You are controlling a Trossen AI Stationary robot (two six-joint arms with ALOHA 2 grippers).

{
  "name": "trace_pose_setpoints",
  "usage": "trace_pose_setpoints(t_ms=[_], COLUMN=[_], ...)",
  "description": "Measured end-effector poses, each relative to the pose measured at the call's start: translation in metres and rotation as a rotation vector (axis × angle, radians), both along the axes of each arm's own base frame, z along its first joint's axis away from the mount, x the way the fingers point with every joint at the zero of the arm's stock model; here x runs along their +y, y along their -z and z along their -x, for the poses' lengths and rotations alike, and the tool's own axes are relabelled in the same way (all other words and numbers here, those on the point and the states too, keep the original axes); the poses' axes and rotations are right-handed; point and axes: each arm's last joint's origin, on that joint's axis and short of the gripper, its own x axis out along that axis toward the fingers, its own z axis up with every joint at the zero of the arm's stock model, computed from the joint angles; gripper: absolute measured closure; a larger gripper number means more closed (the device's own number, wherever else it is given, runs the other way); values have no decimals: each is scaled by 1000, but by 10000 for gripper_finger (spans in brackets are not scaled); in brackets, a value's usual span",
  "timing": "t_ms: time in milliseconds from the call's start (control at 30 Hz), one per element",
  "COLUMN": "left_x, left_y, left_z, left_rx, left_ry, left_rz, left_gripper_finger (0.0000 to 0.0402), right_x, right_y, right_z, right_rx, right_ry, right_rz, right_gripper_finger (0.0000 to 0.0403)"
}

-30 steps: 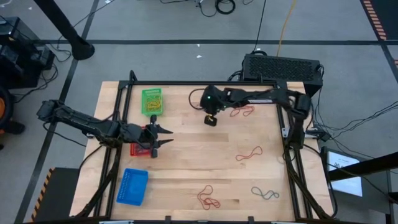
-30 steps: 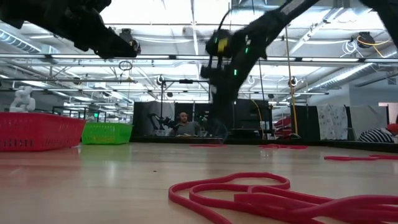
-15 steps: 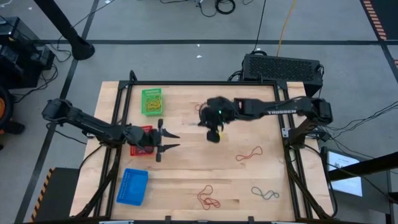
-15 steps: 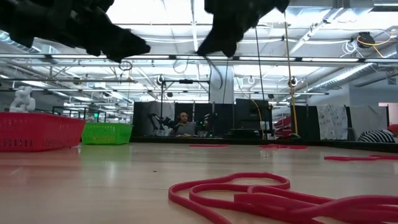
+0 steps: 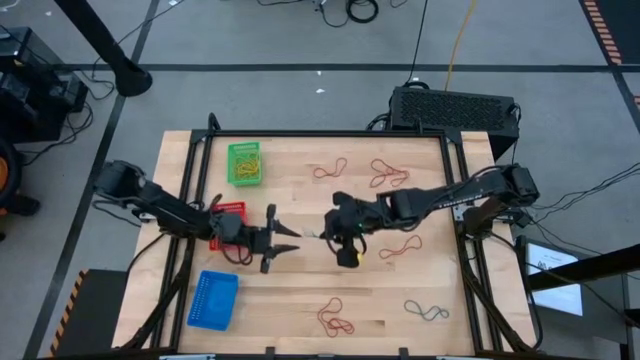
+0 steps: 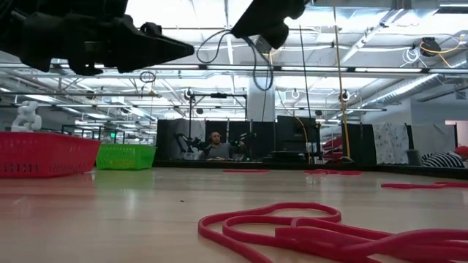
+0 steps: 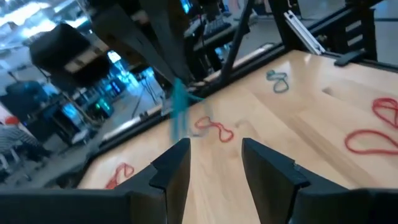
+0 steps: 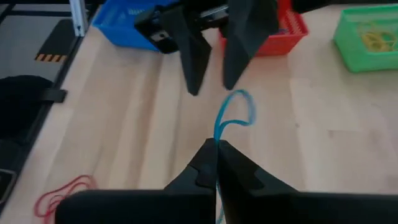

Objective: Sort rubber bands into baskets
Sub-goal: Put the blue rubber band into the red bin

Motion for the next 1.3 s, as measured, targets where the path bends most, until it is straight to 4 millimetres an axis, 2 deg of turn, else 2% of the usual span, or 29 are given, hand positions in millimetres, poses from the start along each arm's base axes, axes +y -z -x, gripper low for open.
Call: trace_pose_setpoints(t_ms=[333,700,900,1033,1200,1300], left_x=[-12,-15,-15,-16,-16,-16], left_y=[0,9,8,8,8,8], left_z=[-23,-52,-57,-57,-57,-57], left_rx=[-2,42,61,59,59,59], left_ry=[14,-70,-75,-73,-73,-72], left_rz=[-14,133,172,172,169,165], left_gripper_finger=[249,249,252,287,381,393], right_x=[24,27,27,27,27,27], right_y=[23,24,24,24,26,26], right_z=[-6,-9,-9,-8,-7,-7], right_rx=[73,44,45,51,72,79], right_ry=[18,32,35,34,34,34], right_rz=[6,-1,-4,-4,2,3], right_gripper_finger=[402,402,402,402,402,401])
